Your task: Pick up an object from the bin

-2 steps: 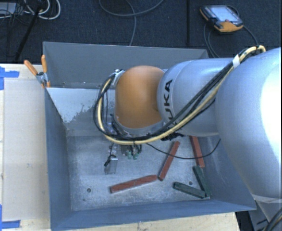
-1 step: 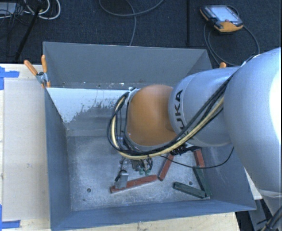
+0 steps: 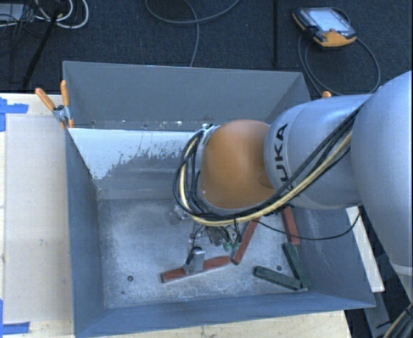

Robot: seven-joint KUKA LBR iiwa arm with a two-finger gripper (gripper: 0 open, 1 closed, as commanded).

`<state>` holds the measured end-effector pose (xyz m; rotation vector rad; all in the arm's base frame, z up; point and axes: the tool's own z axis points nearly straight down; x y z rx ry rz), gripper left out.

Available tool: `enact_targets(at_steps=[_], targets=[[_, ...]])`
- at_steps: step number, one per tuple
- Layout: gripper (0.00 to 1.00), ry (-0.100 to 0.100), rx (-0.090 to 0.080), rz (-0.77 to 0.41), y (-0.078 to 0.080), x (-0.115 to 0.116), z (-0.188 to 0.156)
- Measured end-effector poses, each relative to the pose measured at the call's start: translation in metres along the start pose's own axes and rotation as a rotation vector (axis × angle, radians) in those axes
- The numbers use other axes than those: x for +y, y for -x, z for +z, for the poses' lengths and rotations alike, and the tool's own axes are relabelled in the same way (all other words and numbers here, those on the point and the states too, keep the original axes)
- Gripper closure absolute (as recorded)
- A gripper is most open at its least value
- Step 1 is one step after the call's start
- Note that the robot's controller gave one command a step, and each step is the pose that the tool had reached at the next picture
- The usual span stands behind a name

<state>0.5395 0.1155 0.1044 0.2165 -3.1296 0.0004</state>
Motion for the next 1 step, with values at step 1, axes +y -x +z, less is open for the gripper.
enact_targets(at_steps=[1], targets=[[0.00, -0.001, -0.006, -0.146, -0.0347, -0.0224, 0.0165]])
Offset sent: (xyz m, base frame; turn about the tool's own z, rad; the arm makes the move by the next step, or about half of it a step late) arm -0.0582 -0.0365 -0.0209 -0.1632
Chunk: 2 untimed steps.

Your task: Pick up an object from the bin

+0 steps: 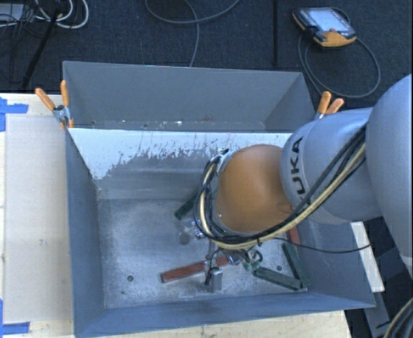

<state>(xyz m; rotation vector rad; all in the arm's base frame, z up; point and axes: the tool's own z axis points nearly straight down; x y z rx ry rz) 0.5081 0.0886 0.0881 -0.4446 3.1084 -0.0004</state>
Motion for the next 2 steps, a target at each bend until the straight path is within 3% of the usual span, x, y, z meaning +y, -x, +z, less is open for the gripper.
enact_targets(at_steps=[1, 2], targets=[[1.00, 0.002, 0.003, -0.014, -0.0286, -0.0015, 0.0050], [1.00, 0.002, 0.003, -0.013, -0.0285, -0.0015, 0.0049]])
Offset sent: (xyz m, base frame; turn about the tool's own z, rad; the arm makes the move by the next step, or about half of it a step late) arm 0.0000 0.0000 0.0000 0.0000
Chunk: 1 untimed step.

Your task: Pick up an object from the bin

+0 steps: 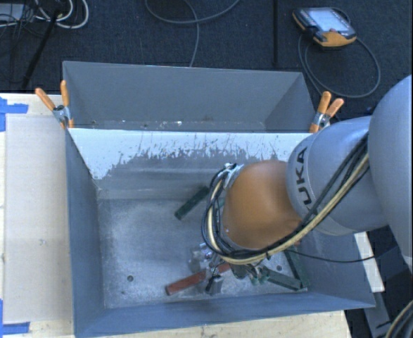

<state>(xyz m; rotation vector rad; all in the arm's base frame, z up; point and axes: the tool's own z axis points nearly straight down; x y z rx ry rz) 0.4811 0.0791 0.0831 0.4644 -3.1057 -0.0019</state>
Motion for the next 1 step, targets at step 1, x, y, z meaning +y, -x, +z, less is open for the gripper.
enact_targets(at_steps=[1], targets=[[1.00, 0.000, 0.005, 0.044, 0.0170, -0.0162, -0.0557]])
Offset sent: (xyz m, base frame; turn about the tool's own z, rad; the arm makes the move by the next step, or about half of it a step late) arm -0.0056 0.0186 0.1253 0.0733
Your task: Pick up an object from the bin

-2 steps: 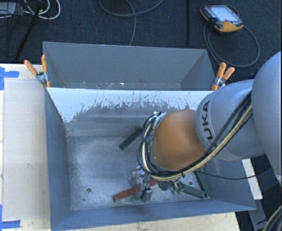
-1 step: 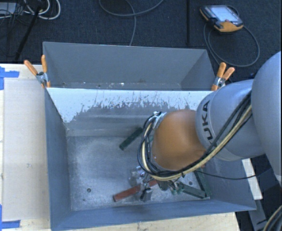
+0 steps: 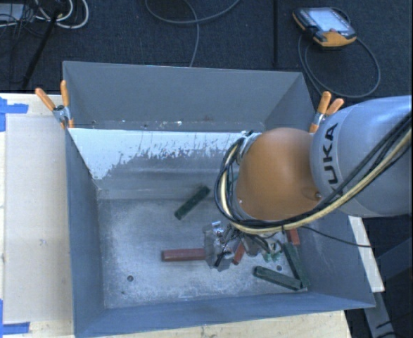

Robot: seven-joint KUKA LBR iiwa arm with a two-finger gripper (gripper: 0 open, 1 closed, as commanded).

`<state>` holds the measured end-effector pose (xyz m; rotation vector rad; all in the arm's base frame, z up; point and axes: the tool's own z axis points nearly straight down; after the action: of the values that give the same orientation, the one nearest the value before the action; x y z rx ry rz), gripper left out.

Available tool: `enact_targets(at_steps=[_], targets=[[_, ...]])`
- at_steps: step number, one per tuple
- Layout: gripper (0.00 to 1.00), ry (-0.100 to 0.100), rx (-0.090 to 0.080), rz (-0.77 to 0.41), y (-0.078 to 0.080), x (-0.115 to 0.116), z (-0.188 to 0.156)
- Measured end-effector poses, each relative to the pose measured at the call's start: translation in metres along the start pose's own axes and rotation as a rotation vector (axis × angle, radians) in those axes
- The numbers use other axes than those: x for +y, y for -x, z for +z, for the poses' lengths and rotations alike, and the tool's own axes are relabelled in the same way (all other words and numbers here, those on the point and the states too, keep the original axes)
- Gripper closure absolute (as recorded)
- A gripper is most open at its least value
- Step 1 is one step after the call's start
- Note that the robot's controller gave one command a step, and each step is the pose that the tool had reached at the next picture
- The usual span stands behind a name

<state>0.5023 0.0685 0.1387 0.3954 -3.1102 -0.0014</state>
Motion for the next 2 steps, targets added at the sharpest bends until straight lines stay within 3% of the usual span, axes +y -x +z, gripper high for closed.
enact_targets(at_steps=[1, 2], targets=[[1.00, -0.001, -0.002, 0.029, -0.017, 0.030, -0.063], [1.00, 0.000, -0.005, -0.022, 0.004, -0.006, -0.117]])
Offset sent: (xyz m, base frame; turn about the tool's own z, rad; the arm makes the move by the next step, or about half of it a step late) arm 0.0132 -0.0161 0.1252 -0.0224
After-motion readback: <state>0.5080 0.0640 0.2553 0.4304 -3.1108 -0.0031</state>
